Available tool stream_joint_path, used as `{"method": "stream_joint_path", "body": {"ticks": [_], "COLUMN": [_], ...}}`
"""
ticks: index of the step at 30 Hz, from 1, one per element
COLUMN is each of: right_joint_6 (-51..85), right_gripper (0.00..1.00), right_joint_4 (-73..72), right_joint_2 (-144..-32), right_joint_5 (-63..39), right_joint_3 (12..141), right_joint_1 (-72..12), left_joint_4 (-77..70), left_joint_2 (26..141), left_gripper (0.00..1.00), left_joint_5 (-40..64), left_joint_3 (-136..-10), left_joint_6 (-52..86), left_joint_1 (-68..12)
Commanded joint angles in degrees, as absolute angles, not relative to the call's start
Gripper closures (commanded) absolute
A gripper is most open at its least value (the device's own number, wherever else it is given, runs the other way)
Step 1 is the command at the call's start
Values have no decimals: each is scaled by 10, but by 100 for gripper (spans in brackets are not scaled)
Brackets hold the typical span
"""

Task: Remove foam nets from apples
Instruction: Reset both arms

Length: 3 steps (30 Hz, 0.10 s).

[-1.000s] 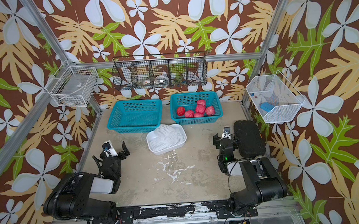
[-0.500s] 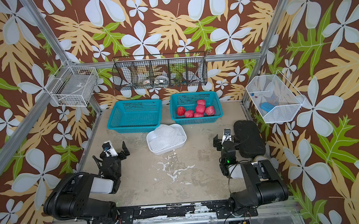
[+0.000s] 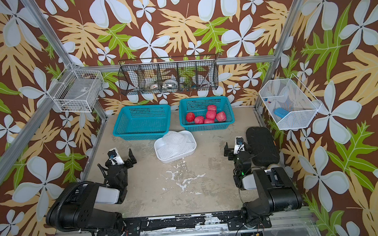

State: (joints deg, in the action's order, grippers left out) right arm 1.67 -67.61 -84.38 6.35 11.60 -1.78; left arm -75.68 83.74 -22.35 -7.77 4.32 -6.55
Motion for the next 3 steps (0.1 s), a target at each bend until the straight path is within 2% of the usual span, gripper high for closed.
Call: {"method": "stream_joint_path", "body": {"ticks": [1,3], "right_joint_6": [24,24], "right_gripper": [0,0], "right_joint_4": [-685,-685], "right_joint_2": [-842,-842], "right_joint_5": [56,56], "right_joint_3": [116,115], "right_joint_1": [-18,-18], "left_joint_4": [-767,-770], "left_joint_2": [838,837], "left_gripper": [0,0], "left_joint_5": [-223,-223], "left_joint_3": [-80,-78], "left_joint_6": [45,45], "left_joint_1": [-63,-64]}}
